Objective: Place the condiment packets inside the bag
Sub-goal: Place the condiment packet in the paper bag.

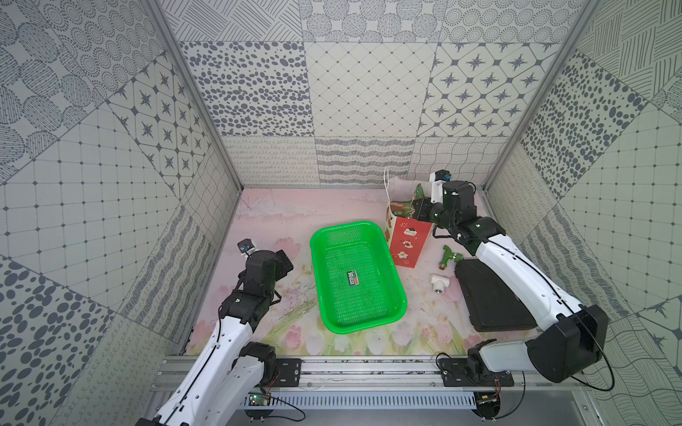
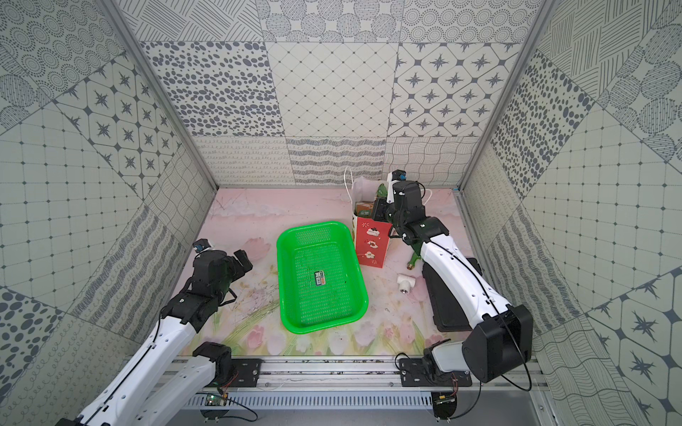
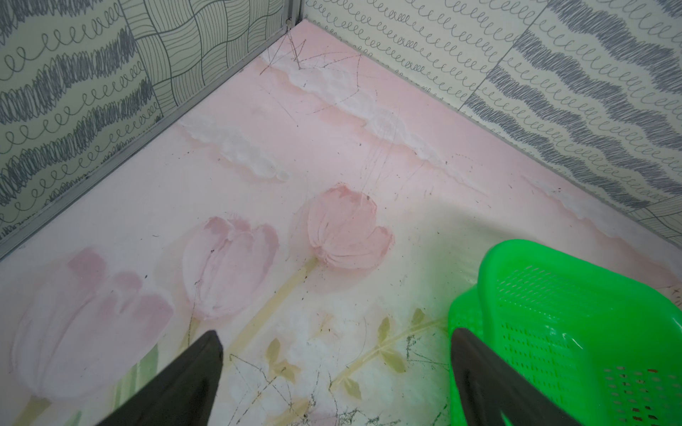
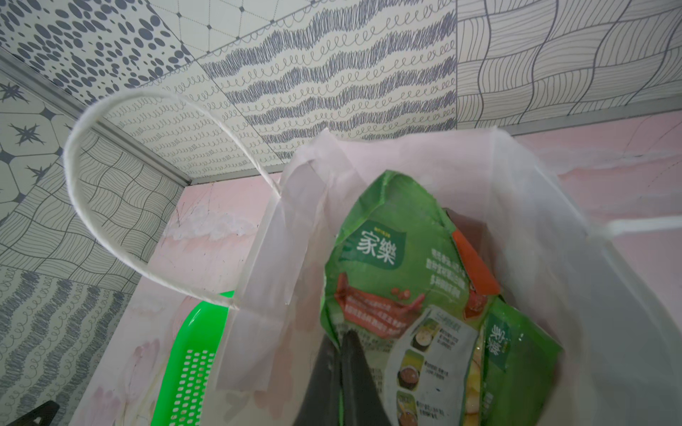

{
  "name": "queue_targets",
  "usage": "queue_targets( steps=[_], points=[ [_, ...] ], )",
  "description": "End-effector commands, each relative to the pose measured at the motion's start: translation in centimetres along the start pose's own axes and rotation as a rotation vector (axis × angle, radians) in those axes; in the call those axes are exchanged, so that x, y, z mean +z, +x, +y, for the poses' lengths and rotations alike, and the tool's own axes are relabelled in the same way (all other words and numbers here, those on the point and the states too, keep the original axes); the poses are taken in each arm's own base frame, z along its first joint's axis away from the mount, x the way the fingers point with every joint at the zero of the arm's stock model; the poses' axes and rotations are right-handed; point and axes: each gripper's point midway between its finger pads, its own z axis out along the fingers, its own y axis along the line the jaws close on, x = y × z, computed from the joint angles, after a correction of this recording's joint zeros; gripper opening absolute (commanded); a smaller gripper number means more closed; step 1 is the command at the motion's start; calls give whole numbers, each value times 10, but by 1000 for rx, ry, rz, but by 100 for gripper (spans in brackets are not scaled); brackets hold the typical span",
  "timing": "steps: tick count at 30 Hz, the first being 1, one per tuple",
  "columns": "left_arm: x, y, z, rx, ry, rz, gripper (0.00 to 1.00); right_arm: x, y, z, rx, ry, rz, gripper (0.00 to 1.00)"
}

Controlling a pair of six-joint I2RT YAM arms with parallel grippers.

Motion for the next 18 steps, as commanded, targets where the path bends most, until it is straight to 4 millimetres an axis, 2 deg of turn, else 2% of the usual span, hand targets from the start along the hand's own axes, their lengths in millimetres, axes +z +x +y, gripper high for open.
queue_targets(
  steps=[1, 7, 9, 10, 14, 18],
  points=[
    [4, -4, -9, 8, 60, -13, 99, -17, -11, 25, 34, -131, -33, 0],
    [5, -3, -12, 32, 87, -16, 100, -30, -6, 38, 52, -199, -1, 1],
    [4, -3, -13, 36, 93, -15, 99, -40, -7, 44, 52, -222, 14, 18],
    [4, -3, -14, 37, 96, -15, 99, -43, -7, 45, 51, -227, 18, 23],
    [3, -4, -17, 40, 114, -13, 99, -63, -11, 49, 41, -235, 7, 41],
    [0, -4, -20, 36, 136, -10, 99, -84, -14, 50, 22, -233, -15, 54]
  ],
)
